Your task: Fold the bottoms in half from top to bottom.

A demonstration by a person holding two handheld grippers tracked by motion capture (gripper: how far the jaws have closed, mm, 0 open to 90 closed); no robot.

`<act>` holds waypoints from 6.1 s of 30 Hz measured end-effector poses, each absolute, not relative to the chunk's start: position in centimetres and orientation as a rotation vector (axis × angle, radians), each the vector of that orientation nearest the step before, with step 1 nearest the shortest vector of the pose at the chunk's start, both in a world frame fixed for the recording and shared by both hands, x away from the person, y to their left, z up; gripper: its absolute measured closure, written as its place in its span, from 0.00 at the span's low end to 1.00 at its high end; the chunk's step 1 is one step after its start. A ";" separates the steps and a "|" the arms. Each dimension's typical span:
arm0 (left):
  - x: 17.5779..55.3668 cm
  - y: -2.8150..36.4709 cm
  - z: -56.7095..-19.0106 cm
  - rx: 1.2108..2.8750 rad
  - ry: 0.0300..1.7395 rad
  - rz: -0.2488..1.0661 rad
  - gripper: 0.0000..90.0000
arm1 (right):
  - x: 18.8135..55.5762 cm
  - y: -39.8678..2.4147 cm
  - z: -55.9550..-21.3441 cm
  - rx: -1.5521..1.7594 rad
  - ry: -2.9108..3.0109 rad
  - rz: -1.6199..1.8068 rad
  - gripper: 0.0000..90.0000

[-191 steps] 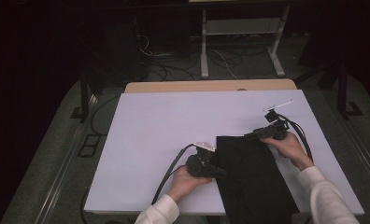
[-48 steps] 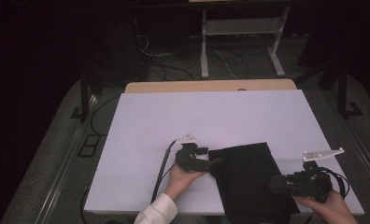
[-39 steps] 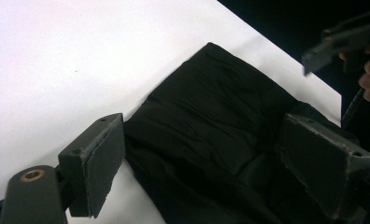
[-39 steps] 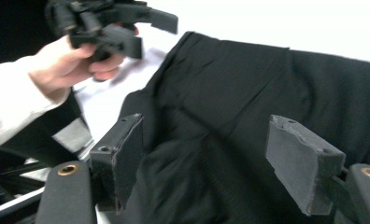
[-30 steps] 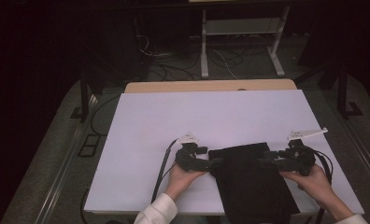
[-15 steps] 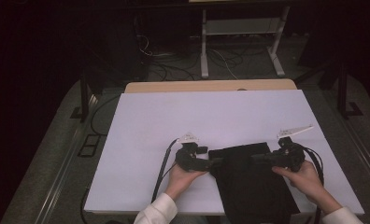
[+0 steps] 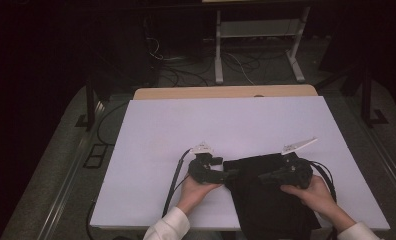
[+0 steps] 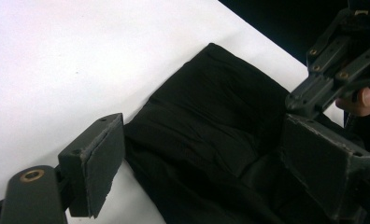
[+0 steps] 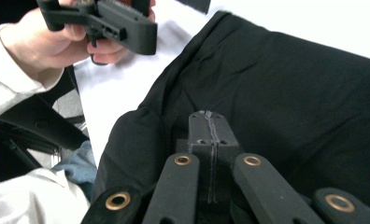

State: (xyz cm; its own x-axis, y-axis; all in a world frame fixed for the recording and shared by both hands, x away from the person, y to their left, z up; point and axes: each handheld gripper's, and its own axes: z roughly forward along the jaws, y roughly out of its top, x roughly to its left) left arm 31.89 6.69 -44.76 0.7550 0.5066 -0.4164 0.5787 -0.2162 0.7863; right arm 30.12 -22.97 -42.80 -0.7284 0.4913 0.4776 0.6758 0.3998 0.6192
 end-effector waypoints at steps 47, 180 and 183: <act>31.9 6.4 -45.0 1.892 0.833 -0.076 0.15 | 25.4 -20.4 -43.5 -0.729 -2.447 -0.993 0.87; 42.1 13.5 -39.1 2.126 0.739 0.081 0.93 | 43.8 -22.7 -42.9 -1.377 -2.261 -1.385 0.94; 42.9 13.8 -39.3 2.120 0.741 0.080 0.93 | 44.2 -22.5 -42.9 -1.411 -2.247 -1.379 0.94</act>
